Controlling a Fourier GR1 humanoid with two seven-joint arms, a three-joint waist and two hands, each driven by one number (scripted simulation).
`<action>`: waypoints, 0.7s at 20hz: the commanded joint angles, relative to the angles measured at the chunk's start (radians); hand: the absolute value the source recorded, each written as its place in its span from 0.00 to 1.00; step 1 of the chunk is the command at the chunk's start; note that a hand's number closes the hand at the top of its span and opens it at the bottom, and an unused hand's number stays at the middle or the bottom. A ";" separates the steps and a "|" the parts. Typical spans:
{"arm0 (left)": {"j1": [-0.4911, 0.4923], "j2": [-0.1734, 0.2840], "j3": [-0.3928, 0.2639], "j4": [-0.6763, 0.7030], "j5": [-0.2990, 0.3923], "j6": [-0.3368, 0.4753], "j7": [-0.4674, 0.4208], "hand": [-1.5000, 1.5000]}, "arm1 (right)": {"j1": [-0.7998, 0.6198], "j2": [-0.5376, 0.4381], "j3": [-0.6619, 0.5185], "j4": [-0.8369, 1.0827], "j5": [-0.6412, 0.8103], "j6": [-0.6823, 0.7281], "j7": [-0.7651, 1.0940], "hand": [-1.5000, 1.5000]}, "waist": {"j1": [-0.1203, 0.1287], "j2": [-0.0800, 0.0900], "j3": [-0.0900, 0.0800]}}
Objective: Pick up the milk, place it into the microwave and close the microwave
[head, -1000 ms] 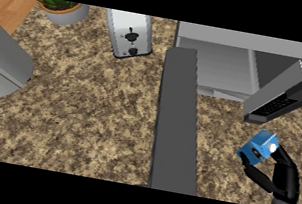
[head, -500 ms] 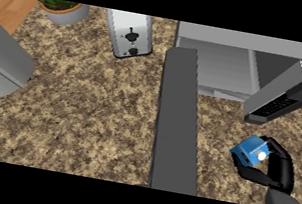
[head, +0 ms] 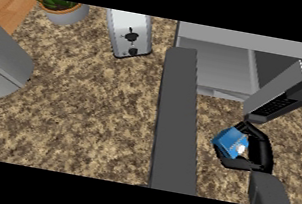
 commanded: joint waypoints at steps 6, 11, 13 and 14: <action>0.080 -0.021 0.006 0.006 -0.011 -0.023 -0.068 0.00 | 0.101 0.046 0.092 -0.362 -0.007 0.002 0.188 1.00 | -0.009 -0.005 -0.002; -0.010 -0.021 -0.003 -0.023 -0.013 0.026 0.039 0.00 | -0.012 0.115 0.109 -0.427 0.004 -0.107 0.340 1.00 | -0.009 -0.002 -0.001; 0.003 -0.021 0.037 0.010 -0.001 -0.023 -0.002 0.00 | -0.064 0.108 0.097 -0.338 0.020 -0.137 0.298 1.00 | -0.001 -0.001 -0.001; 0.018 0.034 0.101 0.016 0.085 -0.028 0.022 0.00 | -0.052 0.119 0.109 -0.418 0.022 -0.158 0.357 1.00 | -0.002 -0.002 -0.001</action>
